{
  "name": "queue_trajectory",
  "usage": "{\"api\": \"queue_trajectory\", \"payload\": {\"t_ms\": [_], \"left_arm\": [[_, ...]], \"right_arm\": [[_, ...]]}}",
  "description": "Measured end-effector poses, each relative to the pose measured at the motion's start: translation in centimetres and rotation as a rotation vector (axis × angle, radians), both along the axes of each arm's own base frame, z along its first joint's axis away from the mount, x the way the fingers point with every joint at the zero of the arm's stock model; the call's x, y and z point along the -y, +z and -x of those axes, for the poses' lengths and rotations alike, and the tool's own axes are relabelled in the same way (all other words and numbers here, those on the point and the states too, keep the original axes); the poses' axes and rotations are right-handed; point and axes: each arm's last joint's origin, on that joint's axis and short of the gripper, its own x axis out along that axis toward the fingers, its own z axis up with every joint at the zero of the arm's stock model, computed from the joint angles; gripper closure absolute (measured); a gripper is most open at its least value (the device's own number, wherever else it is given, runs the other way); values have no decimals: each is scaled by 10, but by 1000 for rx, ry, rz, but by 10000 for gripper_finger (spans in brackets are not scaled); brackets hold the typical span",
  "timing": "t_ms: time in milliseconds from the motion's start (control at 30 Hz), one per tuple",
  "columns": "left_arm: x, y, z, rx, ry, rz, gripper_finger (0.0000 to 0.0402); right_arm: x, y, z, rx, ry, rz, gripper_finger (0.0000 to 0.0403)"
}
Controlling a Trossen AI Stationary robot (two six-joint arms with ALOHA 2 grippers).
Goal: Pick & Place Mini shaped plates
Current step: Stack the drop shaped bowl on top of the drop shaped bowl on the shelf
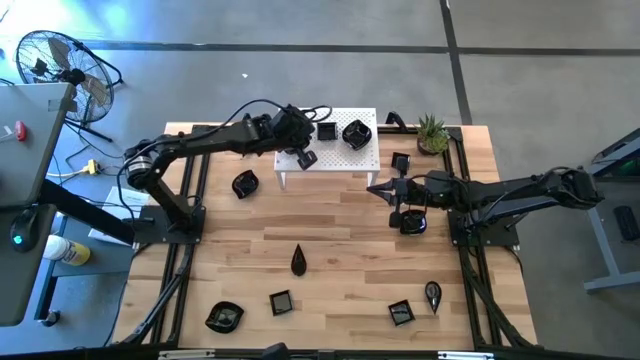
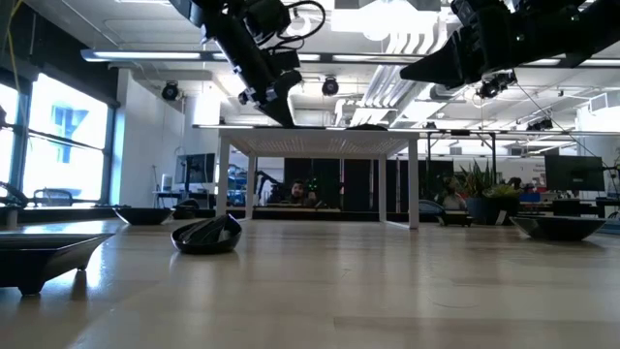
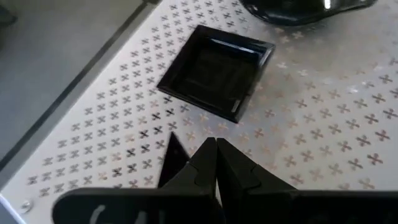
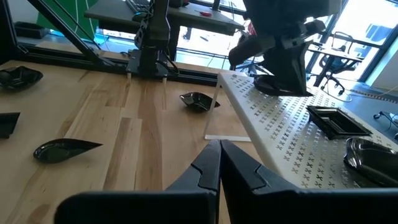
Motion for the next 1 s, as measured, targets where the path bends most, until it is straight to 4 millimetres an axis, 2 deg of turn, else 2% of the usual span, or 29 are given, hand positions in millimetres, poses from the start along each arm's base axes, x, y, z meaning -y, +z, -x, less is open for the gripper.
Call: {"api": "queue_trajectory", "payload": {"t_ms": [133,433,567,667,767,933,1000], "left_arm": [[-1,0,1,-12,39,-19,401],[-19,14,9,13,90,-15,401],[-27,21,11,71,23,54,401],[-26,22,10,91,-44,87,401],[-21,21,9,66,-76,84,401],[-23,6,5,-15,-51,103,401],[-24,8,5,-3,-48,93,401]], "right_arm": [[0,0,0,-1,0,0,399],[0,0,0,-1,0,0,401],[0,0,0,-1,0,0,397],[0,0,0,-1,0,0,397],[0,0,0,-1,0,0,401],[0,0,0,-1,0,0,398],[0,0,0,-1,0,0,397]]}}
